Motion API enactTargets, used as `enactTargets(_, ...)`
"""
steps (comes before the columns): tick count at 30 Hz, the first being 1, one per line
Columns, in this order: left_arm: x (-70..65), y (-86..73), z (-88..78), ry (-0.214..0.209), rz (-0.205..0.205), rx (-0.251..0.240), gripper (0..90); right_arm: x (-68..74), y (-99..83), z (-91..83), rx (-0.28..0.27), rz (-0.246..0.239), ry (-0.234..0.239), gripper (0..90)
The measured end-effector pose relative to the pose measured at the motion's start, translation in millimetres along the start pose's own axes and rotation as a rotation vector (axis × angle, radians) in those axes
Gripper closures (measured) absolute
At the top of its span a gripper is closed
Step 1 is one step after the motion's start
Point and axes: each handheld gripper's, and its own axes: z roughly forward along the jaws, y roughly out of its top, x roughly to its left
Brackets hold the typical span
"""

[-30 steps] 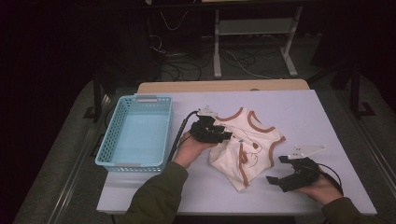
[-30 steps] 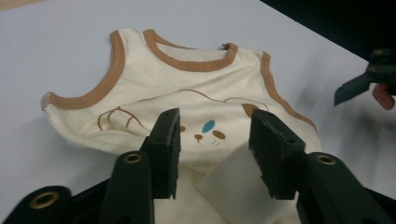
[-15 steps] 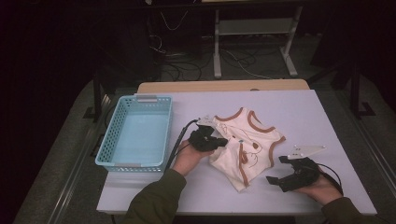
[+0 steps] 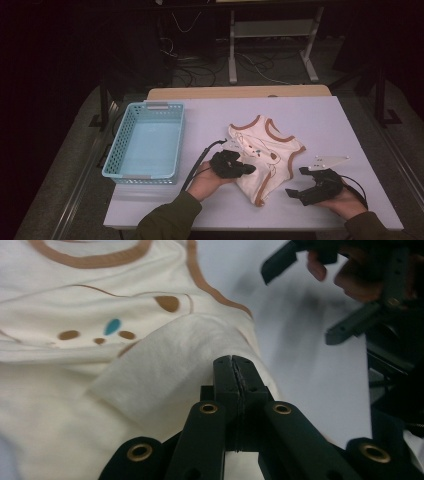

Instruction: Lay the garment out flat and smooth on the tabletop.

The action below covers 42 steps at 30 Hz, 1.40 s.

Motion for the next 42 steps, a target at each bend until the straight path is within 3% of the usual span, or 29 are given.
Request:
enactTargets(8,-14.9,-17.7,6.8,-0.029,0.039,0.076,88.9,-0.2,-0.1,0.3,0.002,0.0,0.001,5.6)
enactTargets(18,-20.1,-30.5,18.1,-0.027,0.037,0.138,88.8,0.0,0.1,1.0,0.004,0.001,-0.001,5.6)
enactTargets(24,-19.6,-23.9,10.2,-0.03,0.039,0.102,84.7,-0.2,-0.2,0.8,0.005,0.002,0.0,5.6)
enactTargets(29,-15.8,-14.6,-1.7,-0.006,0.027,0.056,77.7,-0.3,-0.1,1.0,0.004,0.001,-0.001,5.6)
enactTargets(37,2.7,0.6,-13.8,0.065,0.011,-0.013,62.1,-0.4,-0.1,2.2,0.004,0.006,-0.004,5.6)
enactTargets(42,18.4,5.3,-12.5,0.102,0.013,-0.011,57.4,-0.6,-0.2,2.7,0.009,0.007,-0.002,5.6)
